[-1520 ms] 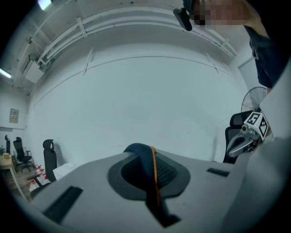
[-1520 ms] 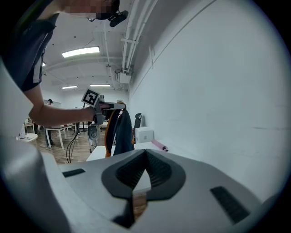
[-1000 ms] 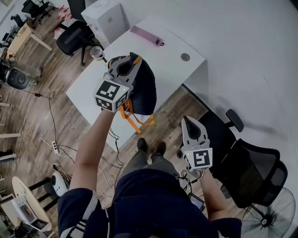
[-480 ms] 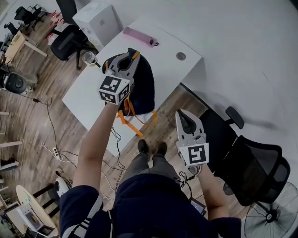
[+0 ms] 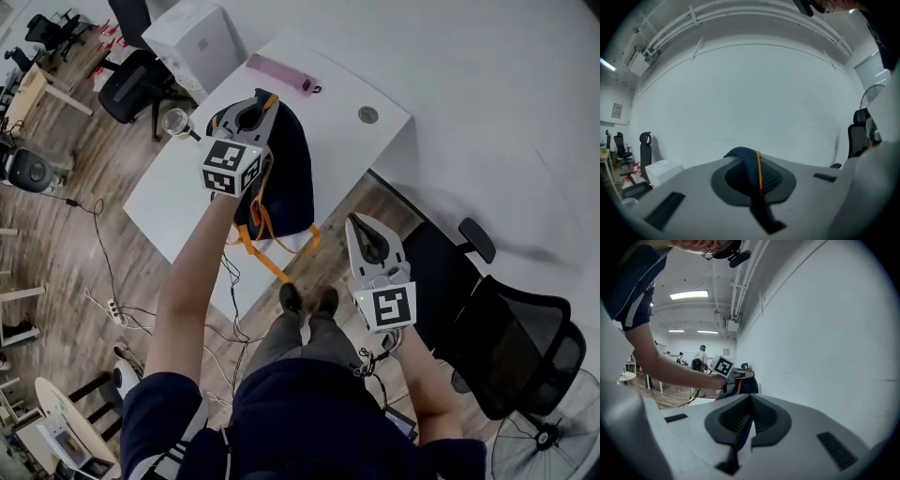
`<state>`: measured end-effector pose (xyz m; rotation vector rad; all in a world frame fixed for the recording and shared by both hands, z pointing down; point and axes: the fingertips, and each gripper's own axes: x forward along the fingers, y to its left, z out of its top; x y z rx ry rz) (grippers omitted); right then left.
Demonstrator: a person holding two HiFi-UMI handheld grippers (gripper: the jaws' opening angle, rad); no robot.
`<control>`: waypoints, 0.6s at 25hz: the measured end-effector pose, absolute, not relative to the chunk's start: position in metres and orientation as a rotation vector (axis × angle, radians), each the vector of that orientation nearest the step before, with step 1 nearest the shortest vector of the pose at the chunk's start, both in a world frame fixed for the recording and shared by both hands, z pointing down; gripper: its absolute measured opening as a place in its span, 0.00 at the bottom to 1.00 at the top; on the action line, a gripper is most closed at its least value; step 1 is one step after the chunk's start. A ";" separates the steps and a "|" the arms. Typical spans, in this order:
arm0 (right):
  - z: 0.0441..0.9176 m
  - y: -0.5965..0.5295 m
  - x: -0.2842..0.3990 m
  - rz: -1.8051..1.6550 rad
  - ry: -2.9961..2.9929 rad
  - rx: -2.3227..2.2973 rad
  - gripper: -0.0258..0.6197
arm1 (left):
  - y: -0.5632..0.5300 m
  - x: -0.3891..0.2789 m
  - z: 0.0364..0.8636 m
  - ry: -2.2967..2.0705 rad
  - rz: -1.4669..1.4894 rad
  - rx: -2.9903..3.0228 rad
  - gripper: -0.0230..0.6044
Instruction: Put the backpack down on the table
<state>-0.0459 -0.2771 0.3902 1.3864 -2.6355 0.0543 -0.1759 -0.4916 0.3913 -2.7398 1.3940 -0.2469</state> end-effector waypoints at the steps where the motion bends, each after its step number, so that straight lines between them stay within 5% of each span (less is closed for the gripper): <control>1: 0.390 -0.280 -0.047 0.052 -2.637 1.384 0.04 | -0.498 -0.177 0.395 1.400 -0.260 -2.740 0.04; 15: 0.402 -0.319 -0.064 0.051 -2.656 1.365 0.04 | -0.564 -0.193 0.451 1.474 -0.381 -2.727 0.04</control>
